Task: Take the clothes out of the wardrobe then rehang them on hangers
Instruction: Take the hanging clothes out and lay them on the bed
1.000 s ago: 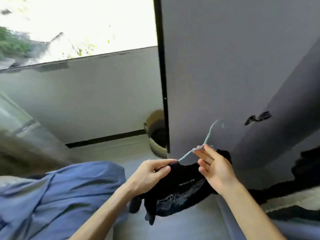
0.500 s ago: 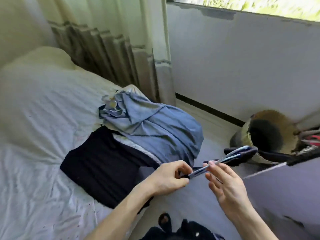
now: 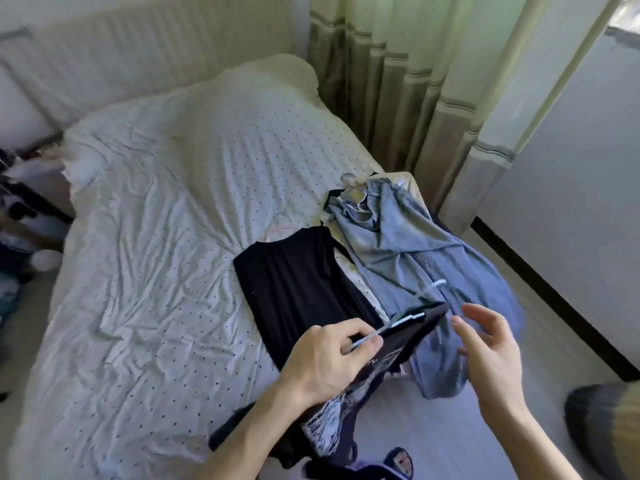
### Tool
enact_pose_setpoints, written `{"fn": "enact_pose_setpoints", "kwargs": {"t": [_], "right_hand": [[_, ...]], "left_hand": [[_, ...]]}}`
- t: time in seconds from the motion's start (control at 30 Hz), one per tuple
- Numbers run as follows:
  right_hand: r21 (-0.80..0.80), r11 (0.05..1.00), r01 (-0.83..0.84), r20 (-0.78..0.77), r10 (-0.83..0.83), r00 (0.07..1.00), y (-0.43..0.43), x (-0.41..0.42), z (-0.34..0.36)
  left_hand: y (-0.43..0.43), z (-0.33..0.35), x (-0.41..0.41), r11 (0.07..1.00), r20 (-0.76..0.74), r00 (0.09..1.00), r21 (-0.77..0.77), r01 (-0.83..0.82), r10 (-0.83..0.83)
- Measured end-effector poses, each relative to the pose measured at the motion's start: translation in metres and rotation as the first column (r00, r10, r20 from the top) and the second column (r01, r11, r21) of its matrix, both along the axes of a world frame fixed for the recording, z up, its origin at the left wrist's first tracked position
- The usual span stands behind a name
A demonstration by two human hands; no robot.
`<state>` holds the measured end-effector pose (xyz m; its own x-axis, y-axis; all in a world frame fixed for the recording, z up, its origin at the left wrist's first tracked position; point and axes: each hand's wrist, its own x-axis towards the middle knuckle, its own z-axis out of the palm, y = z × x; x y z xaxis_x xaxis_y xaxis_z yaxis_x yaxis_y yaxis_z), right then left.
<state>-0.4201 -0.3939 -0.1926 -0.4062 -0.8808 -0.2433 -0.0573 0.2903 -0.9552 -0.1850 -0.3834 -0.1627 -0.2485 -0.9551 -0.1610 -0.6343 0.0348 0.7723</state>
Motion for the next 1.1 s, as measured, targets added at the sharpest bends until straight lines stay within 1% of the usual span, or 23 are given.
{"fn": "enact_pose_setpoints", "kwargs": {"t": [0.07, 0.13, 0.2, 0.23, 0.33, 0.4, 0.53, 0.63, 0.7, 0.8, 0.9, 1.03, 1.1], "right_hand": [[0.053, 0.997, -0.062, -0.113, 0.068, 0.991, -0.019, -0.011, -0.017], [0.135, 0.974, -0.182, -0.179, 0.205, 0.962, -0.036, -0.020, -0.035], [0.188, 0.929, -0.318, -0.158, 0.348, 0.924, -0.048, -0.026, -0.050], [0.197, 0.902, -0.385, -0.132, 0.413, 0.901, -0.053, -0.028, -0.056], [0.209, 0.811, -0.547, -0.105, 0.575, 0.811, -0.069, -0.027, -0.066], [0.216, 0.761, -0.612, -0.101, 0.641, 0.761, -0.082, -0.022, -0.069], [0.231, 0.744, -0.627, -0.040, 0.651, 0.758, -0.101, -0.011, -0.075], [0.261, 0.729, -0.633, -0.002, 0.656, 0.755, -0.112, -0.002, -0.080], [0.285, 0.720, -0.633, -0.025, 0.666, 0.745, -0.120, 0.006, -0.085], [0.357, 0.681, -0.640, -0.087, 0.706, 0.703, -0.131, 0.023, -0.099], [0.381, 0.650, -0.658, -0.059, 0.727, 0.684, -0.144, 0.049, -0.110], [0.456, 0.643, -0.615, -0.063, 0.712, 0.699, -0.174, 0.088, -0.131], [0.502, 0.662, -0.557, -0.106, 0.686, 0.720, -0.190, 0.109, -0.144]], "left_hand": [[0.002, 0.006, 0.014, 0.999, 0.026, 0.998, 0.002, -0.048, 0.048], [0.002, 0.014, 0.025, 0.995, -0.030, 0.995, 0.025, -0.094, 0.095], [0.000, 0.021, 0.031, 0.989, -0.104, 0.984, 0.052, -0.138, 0.143], [-0.002, 0.025, 0.034, 0.987, -0.110, 0.981, 0.046, -0.157, 0.161], [-0.009, 0.035, 0.040, 0.981, -0.091, 0.977, 0.011, -0.193, 0.193], [-0.016, 0.044, 0.045, 0.972, -0.063, 0.972, -0.044, -0.229, 0.226], [-0.037, 0.068, 0.052, 0.938, -0.021, 0.949, -0.151, -0.313, 0.314], [-0.065, 0.074, 0.068, 0.883, 0.018, 0.910, -0.251, -0.398, 0.415], [-0.090, 0.070, 0.083, 0.845, 0.066, 0.880, -0.322, -0.428, 0.471], [-0.131, 0.052, 0.108, 0.808, 0.122, 0.840, -0.375, -0.454, 0.529], [-0.178, 0.017, 0.136, 0.797, 0.159, 0.807, -0.350, -0.492, 0.568], [-0.248, -0.044, 0.181, 0.793, 0.143, 0.786, -0.227, -0.566, 0.602], [-0.284, -0.078, 0.206, 0.790, 0.113, 0.784, -0.151, -0.594, 0.611]]}}
